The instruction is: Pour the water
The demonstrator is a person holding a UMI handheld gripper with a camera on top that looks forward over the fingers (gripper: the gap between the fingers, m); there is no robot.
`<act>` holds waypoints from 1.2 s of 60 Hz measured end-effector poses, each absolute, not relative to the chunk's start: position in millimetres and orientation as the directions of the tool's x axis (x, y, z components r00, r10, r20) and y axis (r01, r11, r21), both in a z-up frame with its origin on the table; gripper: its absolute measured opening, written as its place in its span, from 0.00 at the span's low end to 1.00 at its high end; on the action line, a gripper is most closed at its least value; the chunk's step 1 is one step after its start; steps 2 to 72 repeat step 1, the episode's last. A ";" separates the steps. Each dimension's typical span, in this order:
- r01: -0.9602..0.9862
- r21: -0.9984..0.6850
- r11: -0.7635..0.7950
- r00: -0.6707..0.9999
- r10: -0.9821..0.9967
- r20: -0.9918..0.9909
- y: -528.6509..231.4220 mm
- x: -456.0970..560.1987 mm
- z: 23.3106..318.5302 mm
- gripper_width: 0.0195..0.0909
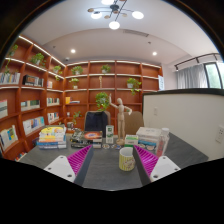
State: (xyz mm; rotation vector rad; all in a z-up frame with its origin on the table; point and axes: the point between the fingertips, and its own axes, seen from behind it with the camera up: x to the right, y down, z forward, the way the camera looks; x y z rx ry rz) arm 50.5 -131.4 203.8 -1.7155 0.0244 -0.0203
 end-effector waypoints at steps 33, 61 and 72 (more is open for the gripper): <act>-0.004 -0.989 -0.146 1.000 -0.027 0.000 -131.0 49.2 202.7 0.90; -0.004 -0.989 -0.146 1.000 -0.027 0.000 -131.0 49.2 202.7 0.90; -0.004 -0.989 -0.146 1.000 -0.027 0.000 -131.0 49.2 202.7 0.90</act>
